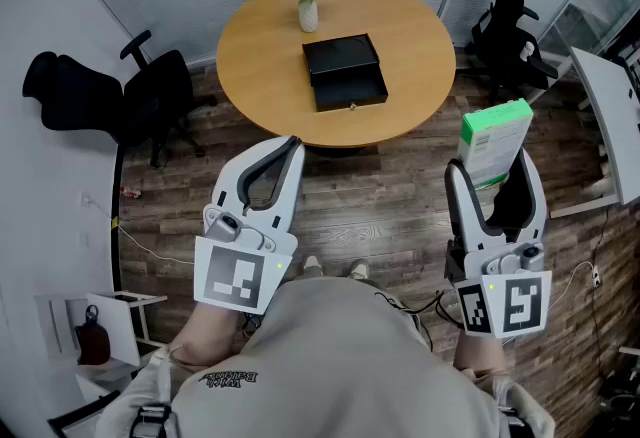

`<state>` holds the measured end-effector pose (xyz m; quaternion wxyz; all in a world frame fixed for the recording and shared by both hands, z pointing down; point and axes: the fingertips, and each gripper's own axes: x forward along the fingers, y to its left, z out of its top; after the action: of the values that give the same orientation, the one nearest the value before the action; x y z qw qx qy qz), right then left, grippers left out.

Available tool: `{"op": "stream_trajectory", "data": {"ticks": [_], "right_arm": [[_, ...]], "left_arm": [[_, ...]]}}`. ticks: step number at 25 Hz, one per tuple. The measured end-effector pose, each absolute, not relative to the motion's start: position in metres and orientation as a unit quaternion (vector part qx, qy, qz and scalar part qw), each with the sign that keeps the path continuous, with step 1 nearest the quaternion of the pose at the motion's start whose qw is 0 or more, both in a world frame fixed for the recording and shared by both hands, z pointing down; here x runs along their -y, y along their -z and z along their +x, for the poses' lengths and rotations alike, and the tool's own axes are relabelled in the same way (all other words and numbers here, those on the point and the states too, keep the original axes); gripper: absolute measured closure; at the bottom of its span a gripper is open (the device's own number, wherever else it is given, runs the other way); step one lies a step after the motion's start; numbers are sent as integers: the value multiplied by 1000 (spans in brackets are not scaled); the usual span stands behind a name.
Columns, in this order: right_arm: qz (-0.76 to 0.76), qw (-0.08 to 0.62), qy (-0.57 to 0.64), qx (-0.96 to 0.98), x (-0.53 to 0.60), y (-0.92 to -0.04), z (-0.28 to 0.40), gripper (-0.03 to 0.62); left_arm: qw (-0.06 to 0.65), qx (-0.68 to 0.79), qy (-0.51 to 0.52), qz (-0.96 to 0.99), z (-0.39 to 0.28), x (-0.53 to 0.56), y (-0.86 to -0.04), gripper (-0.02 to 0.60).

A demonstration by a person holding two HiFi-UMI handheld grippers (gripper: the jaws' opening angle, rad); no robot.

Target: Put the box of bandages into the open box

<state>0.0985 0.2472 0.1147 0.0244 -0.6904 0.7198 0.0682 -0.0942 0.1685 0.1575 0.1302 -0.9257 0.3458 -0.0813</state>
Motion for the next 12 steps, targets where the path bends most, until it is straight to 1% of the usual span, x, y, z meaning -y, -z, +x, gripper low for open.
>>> {"op": "stream_trajectory", "data": {"ticks": [12], "right_arm": [[-688,17,-50,-723,-244,-125,104,266]], "left_arm": [[120,-342,92,-928,-88,-177,-165,558]]}}
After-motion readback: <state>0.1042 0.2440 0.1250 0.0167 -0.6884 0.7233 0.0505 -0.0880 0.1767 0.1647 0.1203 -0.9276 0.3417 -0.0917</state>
